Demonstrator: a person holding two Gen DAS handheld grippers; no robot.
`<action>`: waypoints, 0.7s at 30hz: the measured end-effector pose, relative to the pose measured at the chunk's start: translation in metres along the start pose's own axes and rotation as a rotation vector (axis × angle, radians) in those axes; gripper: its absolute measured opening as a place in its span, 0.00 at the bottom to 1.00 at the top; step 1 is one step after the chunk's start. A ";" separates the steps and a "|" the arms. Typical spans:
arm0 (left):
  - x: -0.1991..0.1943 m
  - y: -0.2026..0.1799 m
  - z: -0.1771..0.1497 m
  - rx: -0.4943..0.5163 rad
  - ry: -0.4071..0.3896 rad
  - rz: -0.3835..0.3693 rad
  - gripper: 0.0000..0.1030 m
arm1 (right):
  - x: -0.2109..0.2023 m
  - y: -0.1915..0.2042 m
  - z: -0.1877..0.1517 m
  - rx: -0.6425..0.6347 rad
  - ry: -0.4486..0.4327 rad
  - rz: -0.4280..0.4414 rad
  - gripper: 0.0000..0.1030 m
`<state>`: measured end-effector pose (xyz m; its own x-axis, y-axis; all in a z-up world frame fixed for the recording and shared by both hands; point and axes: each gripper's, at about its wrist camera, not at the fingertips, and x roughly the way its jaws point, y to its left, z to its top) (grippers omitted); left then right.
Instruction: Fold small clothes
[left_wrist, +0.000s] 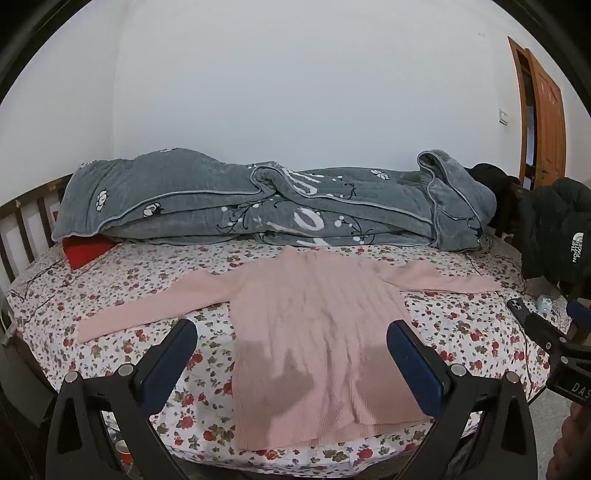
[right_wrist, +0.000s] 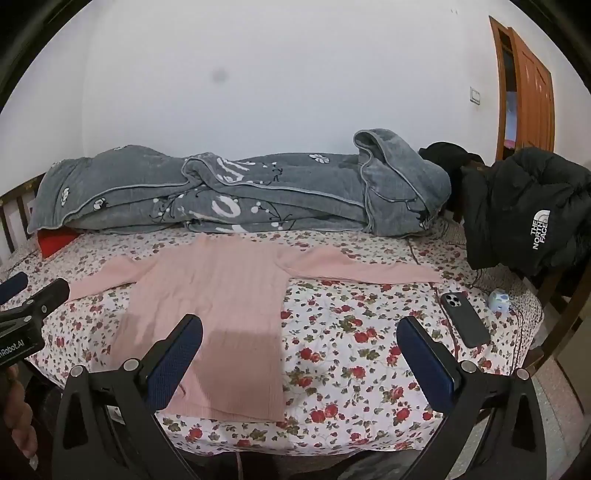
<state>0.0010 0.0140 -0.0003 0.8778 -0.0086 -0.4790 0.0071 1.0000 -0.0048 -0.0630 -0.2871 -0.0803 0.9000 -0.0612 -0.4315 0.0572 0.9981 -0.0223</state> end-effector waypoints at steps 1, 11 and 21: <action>-0.001 0.000 0.000 0.000 -0.001 -0.001 1.00 | 0.000 0.001 0.000 0.000 0.000 0.000 1.00; -0.002 -0.002 0.000 0.001 -0.003 0.001 1.00 | 0.000 0.004 0.000 0.005 0.007 -0.001 1.00; -0.006 -0.007 0.002 0.001 -0.005 -0.003 1.00 | -0.005 0.003 0.002 0.016 -0.003 0.004 1.00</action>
<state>-0.0037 0.0074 0.0048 0.8802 -0.0112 -0.4744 0.0100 0.9999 -0.0049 -0.0666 -0.2835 -0.0765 0.9015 -0.0574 -0.4290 0.0608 0.9981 -0.0057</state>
